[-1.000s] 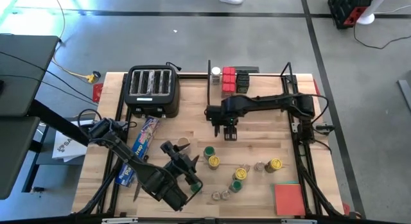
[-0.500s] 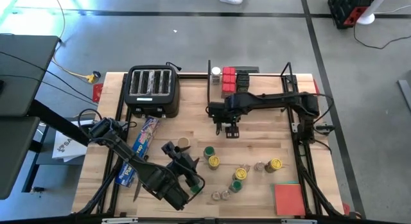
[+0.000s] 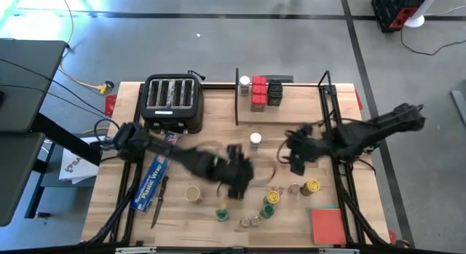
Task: Shelf spices
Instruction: Put the white seasoning bottle on the shelf aligned with the other white seasoning bottle
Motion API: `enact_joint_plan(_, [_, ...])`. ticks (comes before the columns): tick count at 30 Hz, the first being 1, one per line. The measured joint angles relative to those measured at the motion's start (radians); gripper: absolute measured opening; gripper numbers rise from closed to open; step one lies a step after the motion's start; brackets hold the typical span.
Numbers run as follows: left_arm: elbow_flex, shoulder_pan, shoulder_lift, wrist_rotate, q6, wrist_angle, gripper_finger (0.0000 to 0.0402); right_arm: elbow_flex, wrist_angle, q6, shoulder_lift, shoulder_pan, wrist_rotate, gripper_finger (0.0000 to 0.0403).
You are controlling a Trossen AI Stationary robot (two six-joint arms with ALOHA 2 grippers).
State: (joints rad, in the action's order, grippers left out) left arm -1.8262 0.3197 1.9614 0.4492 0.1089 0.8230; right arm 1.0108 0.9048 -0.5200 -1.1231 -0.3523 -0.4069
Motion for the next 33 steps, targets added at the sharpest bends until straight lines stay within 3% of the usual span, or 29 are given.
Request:
enact_joint_plan(4, [-0.063, -0.172, 0.014, -0.239, -0.098, 0.026, 0.0268, -0.171, -0.16, -0.225, 0.108, -0.171, -0.141, 0.0291])
enact_joint_plan(11, [-0.264, -0.344, 0.117, -0.365, -0.22, 0.25, 0.0268, -0.319, -0.369, -0.365, 0.117, -0.315, -0.313, 0.0291])
enact_joint_plan(17, [-0.357, -0.378, 0.222, -0.386, -0.311, 0.277, 0.0268, -0.341, -0.375, -0.424, 0.103, -0.323, -0.347, 0.0291])
enact_joint_plan(23, [-0.37, -0.38, 0.303, -0.385, -0.309, 0.285, 0.0268, -0.341, -0.381, -0.423, 0.103, -0.323, -0.379, 0.0291])
enact_joint_plan(33, [-0.37, -0.389, 0.324, -0.335, -0.331, 0.248, 0.0269, -0.341, -0.391, -0.425, 0.101, -0.323, -0.381, 0.0291])
